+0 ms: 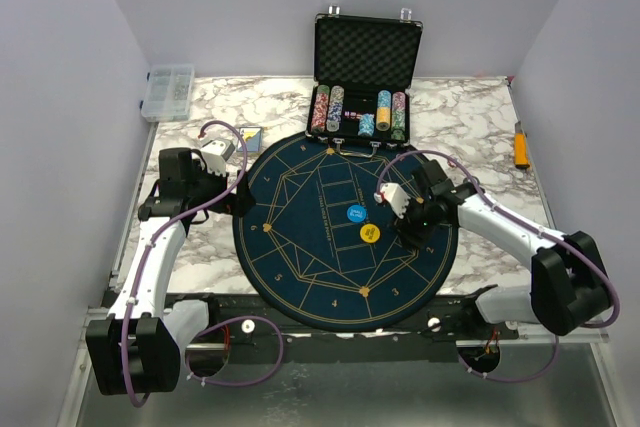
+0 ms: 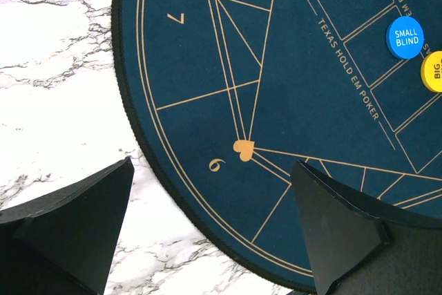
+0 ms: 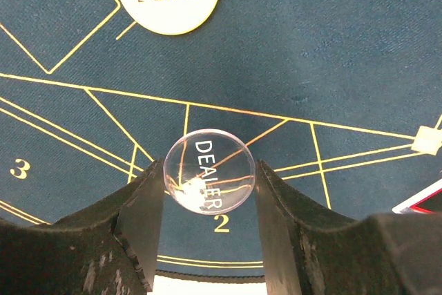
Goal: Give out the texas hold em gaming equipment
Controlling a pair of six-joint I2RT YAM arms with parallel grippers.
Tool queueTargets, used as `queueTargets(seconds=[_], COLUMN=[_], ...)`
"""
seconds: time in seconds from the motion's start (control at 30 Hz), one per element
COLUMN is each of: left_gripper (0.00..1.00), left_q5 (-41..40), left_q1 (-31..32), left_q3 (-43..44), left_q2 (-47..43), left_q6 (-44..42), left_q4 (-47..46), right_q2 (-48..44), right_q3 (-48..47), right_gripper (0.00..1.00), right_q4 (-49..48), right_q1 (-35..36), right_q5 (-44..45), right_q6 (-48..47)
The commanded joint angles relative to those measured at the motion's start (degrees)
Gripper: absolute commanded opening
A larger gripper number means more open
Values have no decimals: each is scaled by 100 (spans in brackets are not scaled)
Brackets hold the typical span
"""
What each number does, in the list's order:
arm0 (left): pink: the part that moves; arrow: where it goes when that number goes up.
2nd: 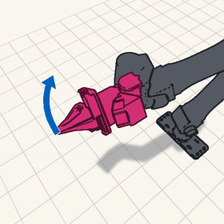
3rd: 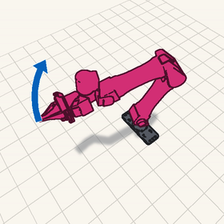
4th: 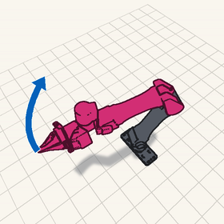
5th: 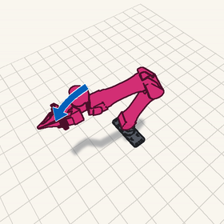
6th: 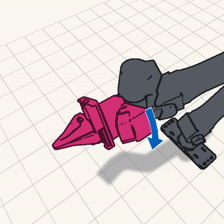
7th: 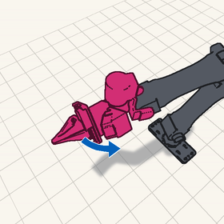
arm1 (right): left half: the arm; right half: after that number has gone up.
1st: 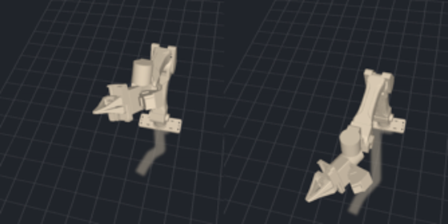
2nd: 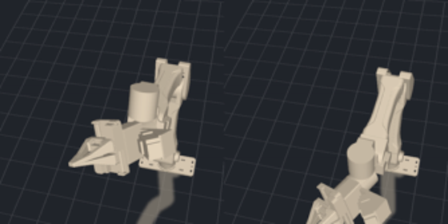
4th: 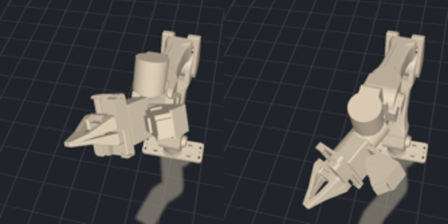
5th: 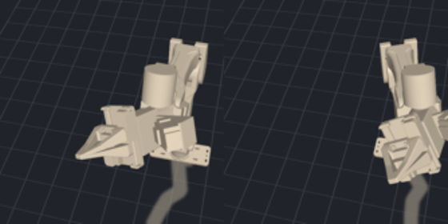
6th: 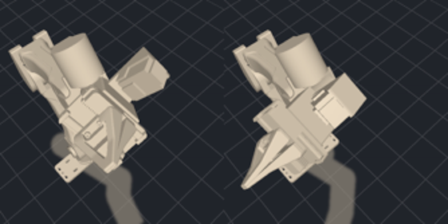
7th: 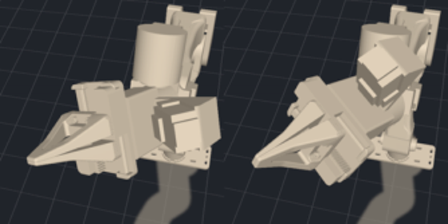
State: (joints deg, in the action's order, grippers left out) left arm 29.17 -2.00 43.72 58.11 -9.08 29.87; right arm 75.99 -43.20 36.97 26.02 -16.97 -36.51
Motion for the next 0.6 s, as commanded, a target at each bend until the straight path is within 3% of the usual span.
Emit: queueTargets(seconds=[0.0,0.4,0.5,0.57], left_gripper=[98,98,98,98], left_q5=[204,265,283,311], left_q1=[25,29,24,30], left_q3=[200,231,225,221], left_q2=[41,42,32,33], left_q6=[-81,-116,-129,-136], left_q4=[81,80,75,78], right_q2=[100,360,330,273], right_q3=[86,256,247,93], right_gripper=[33,44,71,82], right_q4=[-243,-467,-406,-270], right_q1=[-62,-71,-71,-71], right_q5=[-19,232,197,31], right_q6=[-84,-70,-82,5])
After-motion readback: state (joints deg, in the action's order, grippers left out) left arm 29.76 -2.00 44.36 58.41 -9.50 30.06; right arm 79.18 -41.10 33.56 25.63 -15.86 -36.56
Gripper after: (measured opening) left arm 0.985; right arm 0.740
